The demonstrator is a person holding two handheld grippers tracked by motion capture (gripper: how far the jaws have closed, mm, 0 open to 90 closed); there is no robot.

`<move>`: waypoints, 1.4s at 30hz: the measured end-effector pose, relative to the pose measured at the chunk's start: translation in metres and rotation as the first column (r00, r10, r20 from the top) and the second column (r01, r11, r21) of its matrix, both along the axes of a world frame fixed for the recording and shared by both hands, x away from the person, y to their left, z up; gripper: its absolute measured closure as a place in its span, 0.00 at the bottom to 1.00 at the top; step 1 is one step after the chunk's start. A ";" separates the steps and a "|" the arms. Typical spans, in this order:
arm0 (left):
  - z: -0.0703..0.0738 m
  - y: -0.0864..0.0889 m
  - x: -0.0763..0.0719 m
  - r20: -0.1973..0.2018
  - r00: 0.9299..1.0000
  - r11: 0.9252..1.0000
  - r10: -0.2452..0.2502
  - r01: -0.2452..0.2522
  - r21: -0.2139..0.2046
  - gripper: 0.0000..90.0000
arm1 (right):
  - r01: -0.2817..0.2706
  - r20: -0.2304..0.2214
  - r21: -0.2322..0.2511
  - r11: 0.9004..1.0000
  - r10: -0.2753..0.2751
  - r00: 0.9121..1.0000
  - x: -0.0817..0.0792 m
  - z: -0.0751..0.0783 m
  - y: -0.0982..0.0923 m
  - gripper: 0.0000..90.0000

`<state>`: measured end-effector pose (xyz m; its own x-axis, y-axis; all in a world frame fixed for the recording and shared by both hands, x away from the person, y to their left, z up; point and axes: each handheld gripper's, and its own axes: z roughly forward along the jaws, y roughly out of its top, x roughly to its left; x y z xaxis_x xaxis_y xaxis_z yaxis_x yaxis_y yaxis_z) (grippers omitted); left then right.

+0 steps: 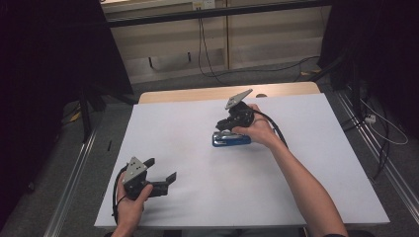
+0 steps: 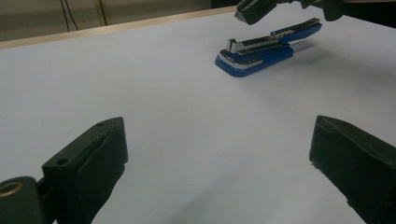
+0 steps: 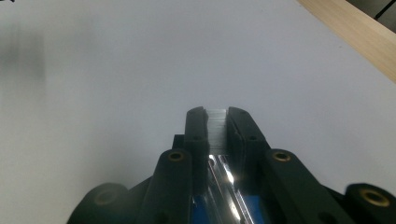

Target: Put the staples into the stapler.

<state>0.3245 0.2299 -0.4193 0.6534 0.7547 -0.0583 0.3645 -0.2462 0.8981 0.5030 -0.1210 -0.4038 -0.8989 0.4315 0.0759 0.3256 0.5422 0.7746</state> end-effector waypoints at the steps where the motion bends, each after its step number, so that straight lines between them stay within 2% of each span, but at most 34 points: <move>1: 0.000 0.000 0.000 0.000 1.000 1.000 -0.001 0.001 0.000 0.05 | -0.004 0.001 0.001 1.000 0.004 1.000 0.000 -0.001 0.000 0.88; 8: 0.000 0.000 0.000 0.003 1.000 1.000 -0.008 0.008 0.000 0.05 | -0.030 0.003 -0.001 1.000 0.030 1.000 0.003 -0.005 0.000 0.88; 14: 0.000 0.000 0.000 0.004 1.000 1.000 0.010 -0.010 -0.002 0.05 | -0.055 0.004 -0.010 0.998 0.055 0.998 0.005 -0.004 -0.001 0.88; 27: 0.000 0.000 0.000 0.002 1.000 1.000 0.002 -0.002 -0.002 0.05 | -0.075 -0.002 -0.021 0.997 0.075 0.997 0.007 -0.011 -0.002 0.88; 35: 0.000 0.000 0.000 0.002 1.000 1.000 0.004 -0.004 -0.002 0.05 | -0.094 -0.004 -0.042 0.995 0.094 0.996 0.009 -0.015 -0.003 0.88; 42: 0.000 0.000 0.000 0.004 1.000 1.000 -0.002 0.002 0.002 0.05 | -0.130 0.012 -0.063 0.989 0.131 0.991 0.008 -0.013 -0.001 0.88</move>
